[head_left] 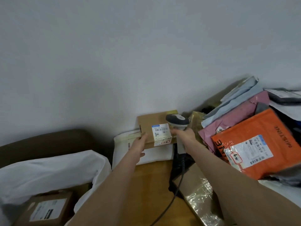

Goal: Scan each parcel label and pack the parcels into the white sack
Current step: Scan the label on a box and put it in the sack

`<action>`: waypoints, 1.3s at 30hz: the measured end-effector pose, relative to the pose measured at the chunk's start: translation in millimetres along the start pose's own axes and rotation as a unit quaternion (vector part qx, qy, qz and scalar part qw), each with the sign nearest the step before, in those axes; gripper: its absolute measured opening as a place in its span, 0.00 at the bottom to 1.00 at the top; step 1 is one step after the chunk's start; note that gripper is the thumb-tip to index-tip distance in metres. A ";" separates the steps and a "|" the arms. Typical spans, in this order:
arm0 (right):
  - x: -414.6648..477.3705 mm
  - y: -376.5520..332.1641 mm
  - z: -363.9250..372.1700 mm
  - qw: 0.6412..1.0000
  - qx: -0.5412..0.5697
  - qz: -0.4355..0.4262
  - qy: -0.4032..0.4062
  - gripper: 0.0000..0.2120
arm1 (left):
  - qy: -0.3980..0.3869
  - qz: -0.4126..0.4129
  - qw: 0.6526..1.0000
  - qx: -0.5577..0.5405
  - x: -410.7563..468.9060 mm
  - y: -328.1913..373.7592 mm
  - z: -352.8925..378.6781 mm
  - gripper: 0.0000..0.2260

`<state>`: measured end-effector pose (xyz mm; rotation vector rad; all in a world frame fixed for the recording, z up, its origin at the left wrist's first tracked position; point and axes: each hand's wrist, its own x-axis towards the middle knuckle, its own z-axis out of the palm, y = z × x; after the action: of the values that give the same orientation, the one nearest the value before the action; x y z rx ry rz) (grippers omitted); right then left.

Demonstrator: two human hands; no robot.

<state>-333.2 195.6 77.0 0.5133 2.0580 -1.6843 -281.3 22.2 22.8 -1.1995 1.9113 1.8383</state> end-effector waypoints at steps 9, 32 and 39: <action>-32.1 9.9 -12.3 0.997 0.068 -0.021 -0.009 0.24 | 0.073 0.070 0.990 -0.096 -42.2 3.4 -36.4 0.08; -219.5 91.9 -95.4 0.988 0.102 -0.051 -0.106 0.09 | 0.097 0.149 0.981 -0.074 -213.1 -95.7 -36.3 0.05; -261.7 109.1 -86.2 0.986 0.043 -0.059 -0.153 0.07 | 0.072 0.147 0.982 -0.095 -205.5 -105.6 -43.9 0.11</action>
<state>-63.2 297.7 144.3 0.1476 1.8314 -1.7987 -62.5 75.1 90.9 -1.1867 2.1281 2.1816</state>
